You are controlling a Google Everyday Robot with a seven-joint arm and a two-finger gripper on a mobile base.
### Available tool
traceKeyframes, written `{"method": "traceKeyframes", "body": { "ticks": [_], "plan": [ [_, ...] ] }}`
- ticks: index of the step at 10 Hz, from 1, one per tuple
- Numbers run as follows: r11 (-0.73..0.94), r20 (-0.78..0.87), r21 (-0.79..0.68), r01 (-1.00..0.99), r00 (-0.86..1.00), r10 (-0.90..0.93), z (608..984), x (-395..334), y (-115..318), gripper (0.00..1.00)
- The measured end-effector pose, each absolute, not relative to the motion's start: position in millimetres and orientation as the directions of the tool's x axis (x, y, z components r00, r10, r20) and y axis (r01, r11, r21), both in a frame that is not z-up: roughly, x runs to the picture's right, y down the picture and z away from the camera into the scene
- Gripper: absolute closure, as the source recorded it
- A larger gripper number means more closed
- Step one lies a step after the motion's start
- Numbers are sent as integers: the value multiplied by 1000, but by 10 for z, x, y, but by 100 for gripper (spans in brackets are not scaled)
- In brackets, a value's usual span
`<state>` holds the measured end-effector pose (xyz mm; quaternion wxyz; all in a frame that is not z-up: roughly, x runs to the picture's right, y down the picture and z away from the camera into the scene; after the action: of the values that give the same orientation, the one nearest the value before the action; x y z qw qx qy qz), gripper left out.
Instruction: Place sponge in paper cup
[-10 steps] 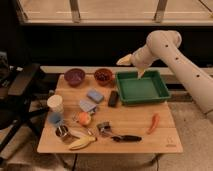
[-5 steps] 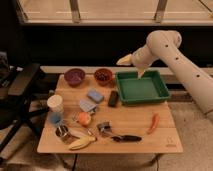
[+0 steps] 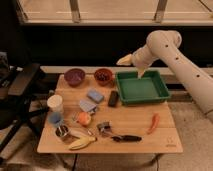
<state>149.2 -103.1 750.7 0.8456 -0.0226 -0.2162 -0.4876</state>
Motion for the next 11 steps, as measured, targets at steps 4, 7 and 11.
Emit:
{"method": "traceKeyframes", "body": {
  "ticks": [4,7,11],
  "plan": [
    [523,388,173,834,431,-815,7507,1492,-1031,20],
    [521,387,174,836,428,-817,7510,1491,-1030,20],
    [373,345,255,892,276,-897,7708,1225,-974,20]
  ]
}}
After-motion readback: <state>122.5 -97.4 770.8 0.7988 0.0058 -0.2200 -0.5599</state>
